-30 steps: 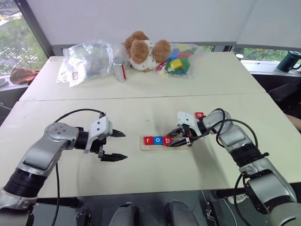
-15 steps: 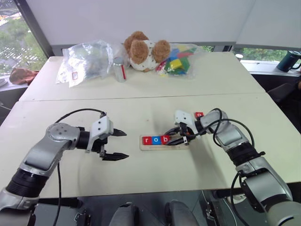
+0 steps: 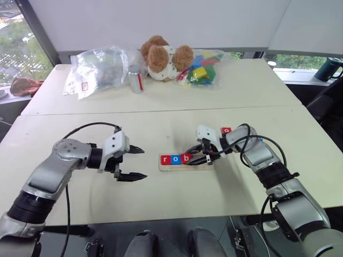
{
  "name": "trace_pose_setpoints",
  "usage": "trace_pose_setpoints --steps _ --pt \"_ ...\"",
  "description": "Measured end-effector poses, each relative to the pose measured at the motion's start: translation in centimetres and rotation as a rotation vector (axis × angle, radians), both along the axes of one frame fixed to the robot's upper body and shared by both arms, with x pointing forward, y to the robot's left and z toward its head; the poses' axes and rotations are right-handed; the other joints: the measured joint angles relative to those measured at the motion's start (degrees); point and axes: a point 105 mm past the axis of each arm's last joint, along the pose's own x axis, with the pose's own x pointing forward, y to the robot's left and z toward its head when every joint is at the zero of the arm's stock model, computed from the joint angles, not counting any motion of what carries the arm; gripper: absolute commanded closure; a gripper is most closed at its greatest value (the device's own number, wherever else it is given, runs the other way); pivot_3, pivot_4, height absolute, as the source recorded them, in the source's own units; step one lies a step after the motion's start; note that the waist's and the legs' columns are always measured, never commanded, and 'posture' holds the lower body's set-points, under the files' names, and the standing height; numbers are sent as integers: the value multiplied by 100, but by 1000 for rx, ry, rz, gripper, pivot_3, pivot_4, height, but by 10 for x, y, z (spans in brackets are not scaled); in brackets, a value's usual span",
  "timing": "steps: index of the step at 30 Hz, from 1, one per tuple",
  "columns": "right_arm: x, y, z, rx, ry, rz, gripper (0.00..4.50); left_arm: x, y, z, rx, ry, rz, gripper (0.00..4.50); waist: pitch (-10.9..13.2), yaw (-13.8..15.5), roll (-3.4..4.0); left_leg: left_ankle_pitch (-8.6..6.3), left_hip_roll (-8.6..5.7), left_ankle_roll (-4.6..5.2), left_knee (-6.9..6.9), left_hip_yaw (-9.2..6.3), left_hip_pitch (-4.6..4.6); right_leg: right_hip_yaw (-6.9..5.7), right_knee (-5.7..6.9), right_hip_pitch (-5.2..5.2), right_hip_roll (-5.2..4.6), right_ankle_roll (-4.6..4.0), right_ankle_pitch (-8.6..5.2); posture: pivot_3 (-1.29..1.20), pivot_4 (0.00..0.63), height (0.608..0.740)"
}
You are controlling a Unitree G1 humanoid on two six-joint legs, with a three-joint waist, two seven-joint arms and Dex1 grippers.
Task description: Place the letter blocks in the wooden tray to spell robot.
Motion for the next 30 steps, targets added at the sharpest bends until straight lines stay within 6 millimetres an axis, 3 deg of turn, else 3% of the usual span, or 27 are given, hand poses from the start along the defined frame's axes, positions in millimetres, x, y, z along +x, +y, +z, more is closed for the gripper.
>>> trace_pose_setpoints --steps 10,15,23,27,30 --pt "-2 2 -1 5 4 -2 3340 1 0 -1 2 -4 8 0 0 -4 0 0 0 0 0 0 0 0 0 0 0 0 0 0 150 740" --pt "-2 5 0 13 6 -4 863 2 0 -2 1 -2 12 0 0 -2 0 0 0 0 0 0 0 -1 0 0 0 0 0 0 150 740" --pt "-4 12 9 40 -15 -2 863 3 -1 -2 -2 -4 12 0 0 7 0 0 0 0 0 0 0 -1 0 0 0 0 0 0 150 740" --pt "-2 11 25 84 -67 -32 863 3 -1 -1 -2 -8 12 0 0 15 0 0 0 0 0 -1 -1 -1 0 0 0 0 0 0 150 740" --pt "12 -4 45 159 -130 -186 863 4 -3 2 -27 -6 19 0 0 27 0 0 0 0 0 -2 -4 0 -1 0 -2 0 0 0 150 740"
